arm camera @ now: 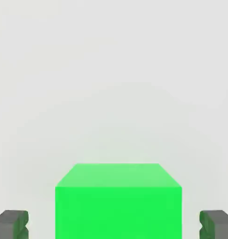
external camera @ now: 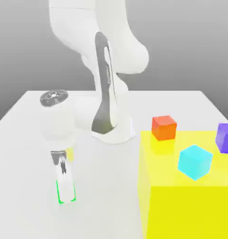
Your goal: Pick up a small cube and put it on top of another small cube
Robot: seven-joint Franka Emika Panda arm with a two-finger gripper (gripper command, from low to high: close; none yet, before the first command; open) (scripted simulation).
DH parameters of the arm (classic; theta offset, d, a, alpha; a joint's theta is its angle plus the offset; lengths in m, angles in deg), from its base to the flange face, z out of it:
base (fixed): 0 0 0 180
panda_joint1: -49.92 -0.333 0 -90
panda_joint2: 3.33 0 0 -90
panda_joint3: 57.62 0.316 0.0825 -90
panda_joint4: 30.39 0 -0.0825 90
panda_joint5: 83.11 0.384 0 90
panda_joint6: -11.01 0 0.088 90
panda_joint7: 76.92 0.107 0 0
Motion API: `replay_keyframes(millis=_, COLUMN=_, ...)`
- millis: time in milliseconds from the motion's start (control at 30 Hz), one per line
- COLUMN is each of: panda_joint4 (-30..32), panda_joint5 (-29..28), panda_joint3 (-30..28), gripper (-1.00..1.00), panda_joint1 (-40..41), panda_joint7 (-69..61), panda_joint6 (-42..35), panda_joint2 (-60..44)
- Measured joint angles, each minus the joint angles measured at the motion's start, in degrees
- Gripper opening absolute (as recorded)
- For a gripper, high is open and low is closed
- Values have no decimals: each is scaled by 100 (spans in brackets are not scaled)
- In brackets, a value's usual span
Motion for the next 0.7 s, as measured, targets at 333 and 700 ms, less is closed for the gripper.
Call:
replay_keyframes(millis=333, panda_joint4=165, panda_joint5=136, panda_joint3=128, gripper=-100, panda_joint1=93, panda_joint7=-93, panda_joint6=-734, panda_joint2=914)
replay_keyframes(millis=700, panda_joint4=-263, panda_joint5=150, panda_joint3=732, gripper=-100, panda_joint1=-988, panda_joint7=-858, panda_joint6=-3278, panda_joint2=3005)
